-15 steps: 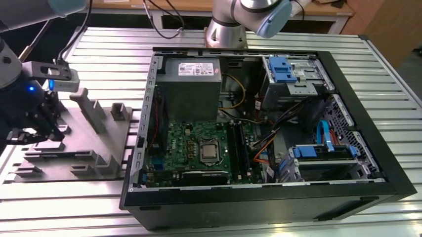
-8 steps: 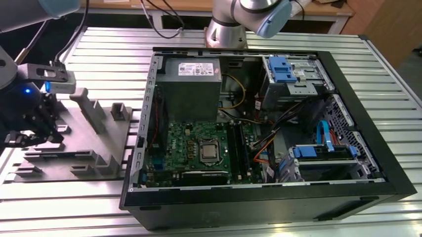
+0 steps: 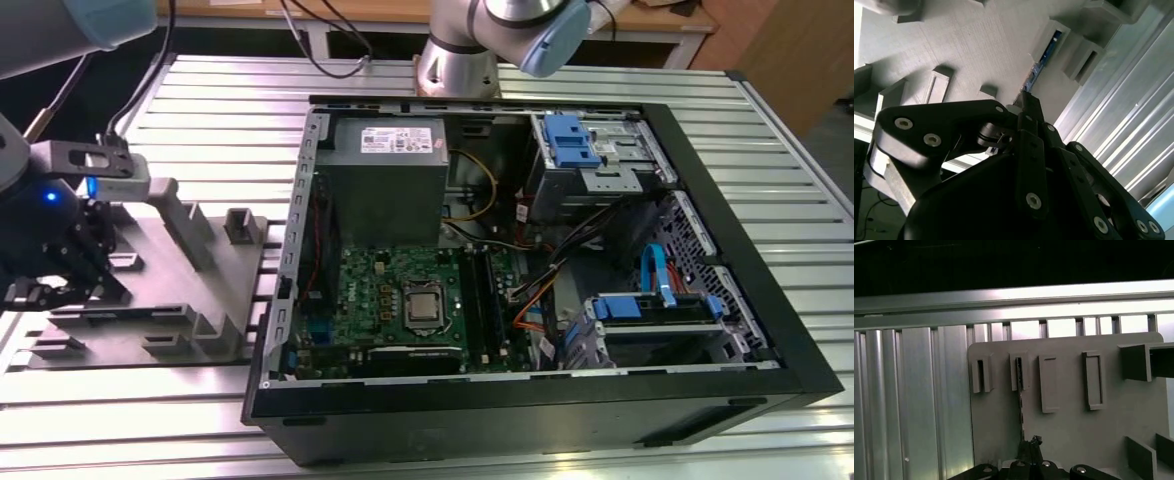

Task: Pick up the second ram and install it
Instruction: 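Pick up the second ram and move it above second insertion slot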

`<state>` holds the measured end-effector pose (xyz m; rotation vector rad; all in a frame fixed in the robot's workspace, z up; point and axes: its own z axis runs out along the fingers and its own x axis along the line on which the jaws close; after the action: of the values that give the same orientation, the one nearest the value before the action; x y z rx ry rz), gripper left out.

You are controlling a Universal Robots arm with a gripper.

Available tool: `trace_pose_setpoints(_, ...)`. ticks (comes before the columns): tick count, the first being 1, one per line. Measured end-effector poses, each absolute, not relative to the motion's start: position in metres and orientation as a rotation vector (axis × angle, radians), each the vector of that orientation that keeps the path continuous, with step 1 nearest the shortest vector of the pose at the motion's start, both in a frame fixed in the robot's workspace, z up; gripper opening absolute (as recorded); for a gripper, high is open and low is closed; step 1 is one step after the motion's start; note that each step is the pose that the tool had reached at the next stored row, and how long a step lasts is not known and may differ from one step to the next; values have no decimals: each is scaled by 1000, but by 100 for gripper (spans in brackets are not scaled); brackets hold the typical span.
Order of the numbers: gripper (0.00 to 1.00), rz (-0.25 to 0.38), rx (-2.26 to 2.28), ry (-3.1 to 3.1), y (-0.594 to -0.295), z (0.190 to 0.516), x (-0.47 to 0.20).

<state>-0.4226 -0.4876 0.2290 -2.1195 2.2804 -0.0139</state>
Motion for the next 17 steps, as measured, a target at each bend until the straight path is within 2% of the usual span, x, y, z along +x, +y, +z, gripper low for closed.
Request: trace_pose_setpoints(17,10,-14,-2139,2262,-491,217,-435)
